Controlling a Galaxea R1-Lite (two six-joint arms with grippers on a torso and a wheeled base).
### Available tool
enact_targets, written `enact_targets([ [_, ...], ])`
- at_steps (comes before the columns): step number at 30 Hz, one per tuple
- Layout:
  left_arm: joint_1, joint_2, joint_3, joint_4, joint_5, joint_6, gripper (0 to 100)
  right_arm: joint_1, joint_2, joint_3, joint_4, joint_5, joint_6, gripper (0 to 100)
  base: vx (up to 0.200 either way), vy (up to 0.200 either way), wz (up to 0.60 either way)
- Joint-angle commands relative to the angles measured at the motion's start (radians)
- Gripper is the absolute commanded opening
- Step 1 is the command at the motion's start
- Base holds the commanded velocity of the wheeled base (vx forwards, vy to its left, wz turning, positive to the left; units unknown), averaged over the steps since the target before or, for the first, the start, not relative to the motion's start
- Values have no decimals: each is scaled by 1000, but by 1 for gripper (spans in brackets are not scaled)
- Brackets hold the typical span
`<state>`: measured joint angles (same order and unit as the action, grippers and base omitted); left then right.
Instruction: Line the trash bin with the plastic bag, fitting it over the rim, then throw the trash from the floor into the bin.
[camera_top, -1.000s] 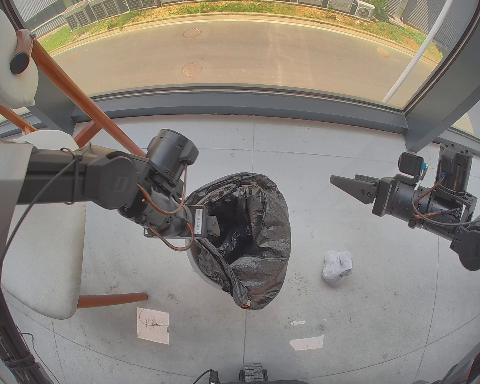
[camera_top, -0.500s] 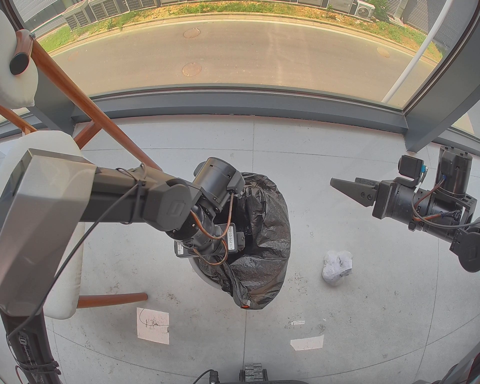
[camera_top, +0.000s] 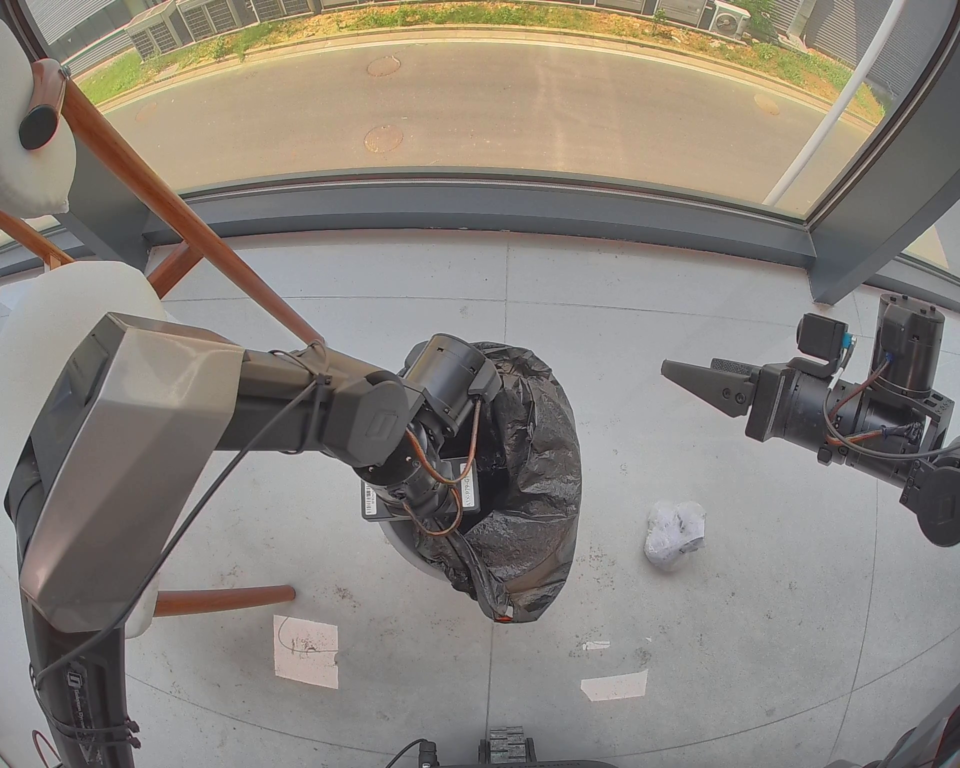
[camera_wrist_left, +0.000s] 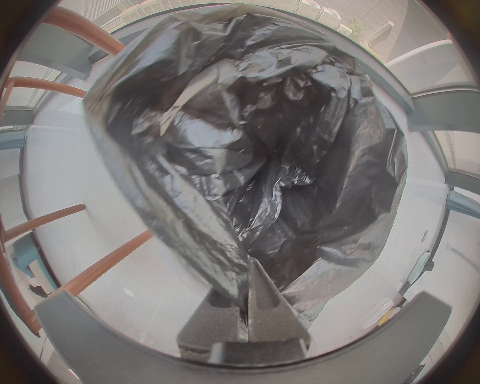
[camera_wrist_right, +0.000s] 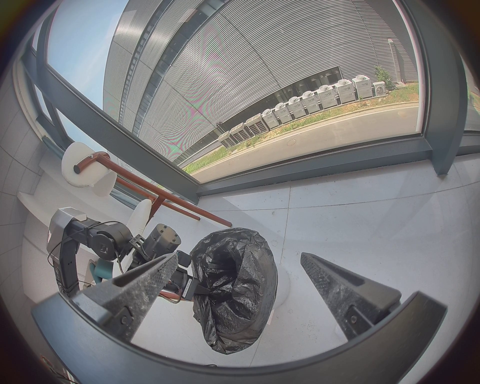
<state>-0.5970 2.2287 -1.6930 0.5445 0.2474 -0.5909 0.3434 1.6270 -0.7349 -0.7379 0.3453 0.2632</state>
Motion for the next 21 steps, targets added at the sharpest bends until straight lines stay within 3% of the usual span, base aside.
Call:
enact_targets([
  [1, 56, -136, 62, 144, 0, 37, 0, -4, -22, 29, 0, 0, 1, 100, 0, 0, 0],
  [7, 174, -199, 210, 112, 1, 74, 0, -4, -30, 35, 0, 0, 1, 100, 0, 0, 0],
  [14, 161, -216, 357, -84, 1, 80, 0, -6, -29, 35, 0, -2, -1, 100, 0, 0, 0],
  [19, 146, -219, 372, -100, 0, 80, 0, -9, -30, 37, 0, -5, -1, 100, 0, 0, 0],
  [20, 146, -221, 372, -100, 0, 79, 100, -14, -29, 37, 0, -5, -1, 100, 0, 0, 0],
  [21, 146, -221, 374, -100, 1, 75, 100, -17, -29, 37, 2, -5, -1, 100, 0, 0, 0],
])
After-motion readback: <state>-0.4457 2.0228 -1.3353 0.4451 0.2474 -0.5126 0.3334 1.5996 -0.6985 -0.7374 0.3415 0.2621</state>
